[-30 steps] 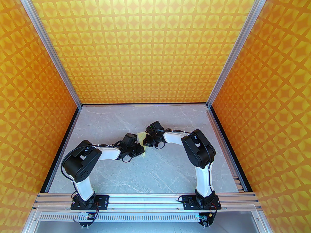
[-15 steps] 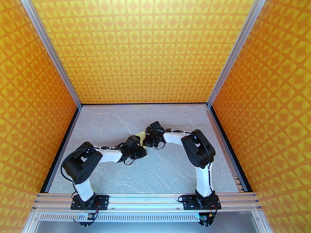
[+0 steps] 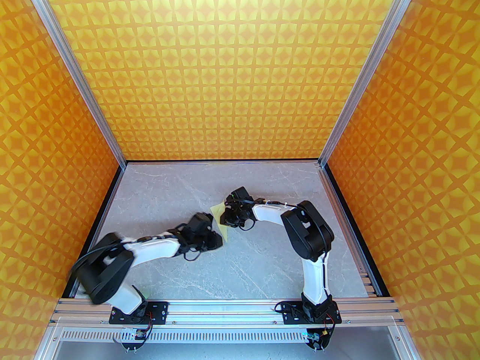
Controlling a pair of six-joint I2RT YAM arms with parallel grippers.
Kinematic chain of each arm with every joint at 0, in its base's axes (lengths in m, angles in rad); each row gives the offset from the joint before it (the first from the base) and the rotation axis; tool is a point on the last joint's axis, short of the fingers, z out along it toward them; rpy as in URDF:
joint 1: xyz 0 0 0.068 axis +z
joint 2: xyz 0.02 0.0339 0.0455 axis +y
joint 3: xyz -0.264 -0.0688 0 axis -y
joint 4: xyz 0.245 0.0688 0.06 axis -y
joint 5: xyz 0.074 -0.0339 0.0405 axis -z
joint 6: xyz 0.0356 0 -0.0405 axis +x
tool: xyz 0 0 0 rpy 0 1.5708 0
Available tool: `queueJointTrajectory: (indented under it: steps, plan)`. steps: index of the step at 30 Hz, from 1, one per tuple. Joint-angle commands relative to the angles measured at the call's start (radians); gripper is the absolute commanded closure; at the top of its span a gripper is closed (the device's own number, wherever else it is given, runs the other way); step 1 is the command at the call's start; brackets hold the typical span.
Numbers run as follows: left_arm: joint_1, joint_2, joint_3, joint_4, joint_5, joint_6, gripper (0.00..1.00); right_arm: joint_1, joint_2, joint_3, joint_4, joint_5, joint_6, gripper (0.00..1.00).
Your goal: Fold a paper plane with a square sheet of paper (fold left side to right side)
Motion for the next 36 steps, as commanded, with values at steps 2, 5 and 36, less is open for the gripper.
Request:
queueJointTrajectory:
  steps: [2,5,36]
  plan:
    - [0.104,-0.138,-0.016,-0.103,-0.105,0.031,0.51,0.018,-0.1,0.055,-0.154,0.167,-0.045,0.53]
    - [0.158,-0.214,-0.041,-0.109,-0.152,0.044,0.22,0.042,-0.098,0.115,-0.247,0.271,-0.071,0.45]
    - [0.143,-0.017,0.045,0.039,-0.087,0.043,0.17,0.021,0.041,0.248,-0.372,0.364,-0.131,0.75]
